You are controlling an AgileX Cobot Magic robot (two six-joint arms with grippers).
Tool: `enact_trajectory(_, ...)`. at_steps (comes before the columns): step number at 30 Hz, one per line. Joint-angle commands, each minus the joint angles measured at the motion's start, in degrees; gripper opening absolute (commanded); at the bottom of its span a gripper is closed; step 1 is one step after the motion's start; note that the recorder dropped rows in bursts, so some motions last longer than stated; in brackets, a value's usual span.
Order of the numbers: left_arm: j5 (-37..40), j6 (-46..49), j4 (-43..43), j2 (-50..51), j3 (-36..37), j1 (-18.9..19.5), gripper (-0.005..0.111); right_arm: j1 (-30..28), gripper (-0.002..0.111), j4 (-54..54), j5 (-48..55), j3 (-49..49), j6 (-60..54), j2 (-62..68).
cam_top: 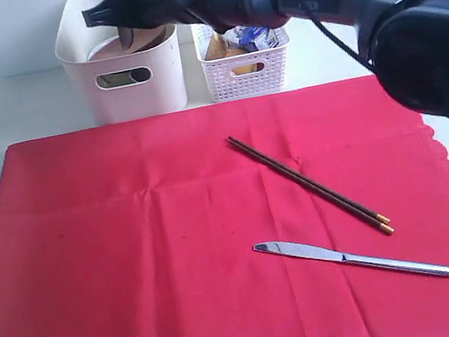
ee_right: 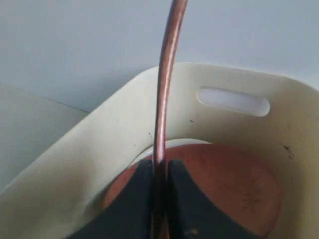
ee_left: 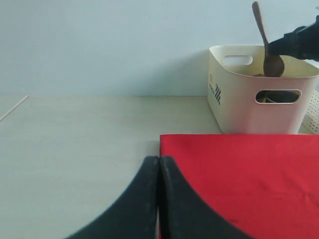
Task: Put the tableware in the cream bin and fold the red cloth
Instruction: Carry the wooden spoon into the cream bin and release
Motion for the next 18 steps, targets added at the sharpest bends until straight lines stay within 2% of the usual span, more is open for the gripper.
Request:
enact_trajectory(1, -0.16, 0.04, -0.13, -0.37, -0.16, -0.21, 0.001, 0.95, 0.013, 0.41, -3.23, -0.88, -0.23, 2.15)
enact_trajectory(10, -0.16, 0.04, -0.13, -0.37, -0.16, -0.21, 0.001, 1.67, 0.052, 0.41, -5.48, -0.88, -0.23, 2.75)
enact_trajectory(13, -0.16, 0.04, -0.13, -0.37, -0.16, -0.21, 0.001, 1.53, 0.058, 0.41, -0.70, -0.88, -0.06, 2.05)
enact_trajectory(18, -0.16, 0.04, -0.13, -0.37, -0.16, -0.21, 0.001, 0.47, 0.059, -0.90, 10.90, -0.88, -0.20, -0.81)
